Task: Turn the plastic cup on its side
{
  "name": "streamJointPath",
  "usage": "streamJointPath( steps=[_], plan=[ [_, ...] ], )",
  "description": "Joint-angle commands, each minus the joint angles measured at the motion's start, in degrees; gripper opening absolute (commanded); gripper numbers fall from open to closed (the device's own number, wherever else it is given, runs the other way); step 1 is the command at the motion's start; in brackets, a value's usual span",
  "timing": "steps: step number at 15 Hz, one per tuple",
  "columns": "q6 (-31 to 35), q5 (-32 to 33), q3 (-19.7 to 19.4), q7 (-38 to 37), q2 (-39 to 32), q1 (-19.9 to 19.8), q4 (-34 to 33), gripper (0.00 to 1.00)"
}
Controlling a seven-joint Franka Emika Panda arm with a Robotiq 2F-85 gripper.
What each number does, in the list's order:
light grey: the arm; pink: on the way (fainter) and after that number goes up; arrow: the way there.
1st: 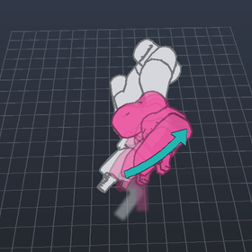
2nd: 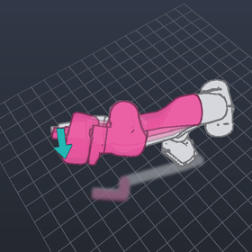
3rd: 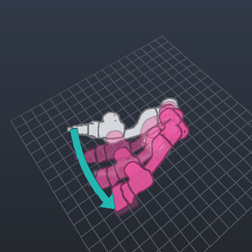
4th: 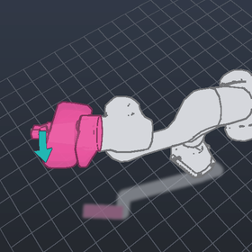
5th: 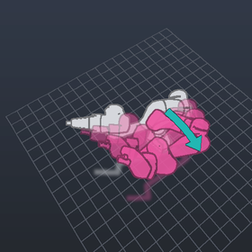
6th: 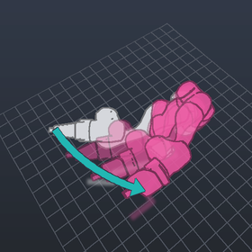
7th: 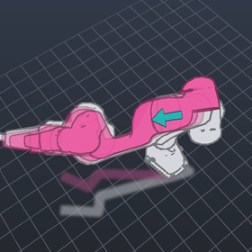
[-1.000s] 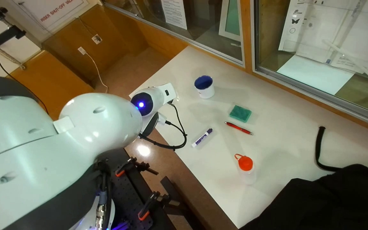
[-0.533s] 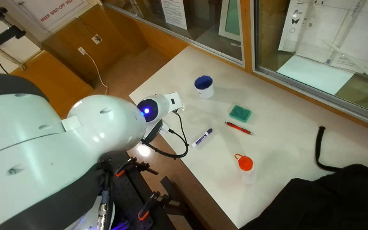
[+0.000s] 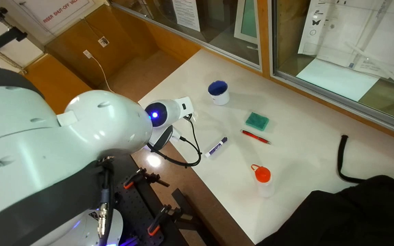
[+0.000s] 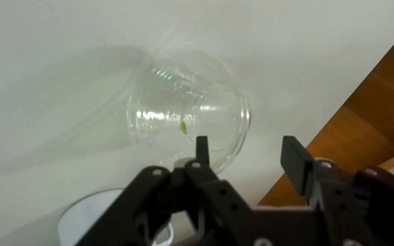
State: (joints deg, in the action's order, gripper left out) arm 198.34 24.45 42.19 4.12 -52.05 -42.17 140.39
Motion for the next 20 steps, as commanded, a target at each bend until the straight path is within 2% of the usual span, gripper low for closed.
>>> streamJointPath(
  steps=[1, 3, 7, 10, 12, 14, 16, 20],
  plan=[
    [-0.02, -2.14, 0.66, -2.56, 7.52, 1.46, 3.29, 0.89],
    [-0.86, -2.52, 2.21, -4.18, 10.56, 0.82, 5.36, 1.00],
    [-0.35, -2.96, 7.94, -8.05, 19.25, -2.64, 11.91, 1.00],
    [-2.14, -5.26, 11.44, -11.38, 27.55, -3.84, 15.22, 1.00],
    [-5.02, -10.85, 13.35, -10.45, 33.01, -4.11, 16.30, 1.00],
    [-8.59, -13.84, 15.60, -11.70, 38.56, -4.90, 17.28, 1.00],
    [-13.53, -15.46, 18.49, -13.74, 44.12, -6.05, 17.74, 1.00],
    [-21.49, -16.43, 23.98, -15.96, 48.92, -8.94, 16.32, 1.00]
  ],
)
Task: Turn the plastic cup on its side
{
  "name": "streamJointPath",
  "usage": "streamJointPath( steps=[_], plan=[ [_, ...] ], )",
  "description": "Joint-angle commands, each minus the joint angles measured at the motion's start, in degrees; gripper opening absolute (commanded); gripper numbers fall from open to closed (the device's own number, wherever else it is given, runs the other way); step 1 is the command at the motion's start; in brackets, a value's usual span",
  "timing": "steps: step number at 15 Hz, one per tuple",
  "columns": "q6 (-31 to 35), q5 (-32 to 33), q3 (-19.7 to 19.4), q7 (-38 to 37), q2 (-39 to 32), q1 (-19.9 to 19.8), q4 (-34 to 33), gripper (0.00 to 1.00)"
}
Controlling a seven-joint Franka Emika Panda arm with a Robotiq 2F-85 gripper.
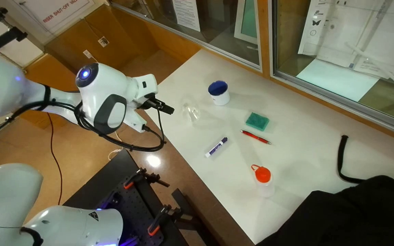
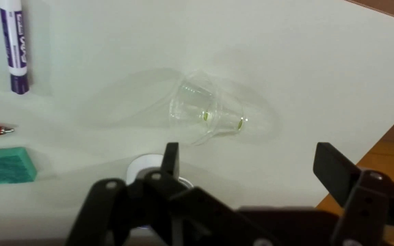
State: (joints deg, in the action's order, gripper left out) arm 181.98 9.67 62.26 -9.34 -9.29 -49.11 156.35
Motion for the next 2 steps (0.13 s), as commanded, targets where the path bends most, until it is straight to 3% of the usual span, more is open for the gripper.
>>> streamJointPath(
  steps=[1, 2],
  plan=[
    [-6.54, -1.81, 4.66, -2.60, 7.02, -2.23, 0.09, 1.00],
    [-7.93, -1.98, 5.16, -2.64, 7.80, -2.36, -0.10, 1.00]
  ],
)
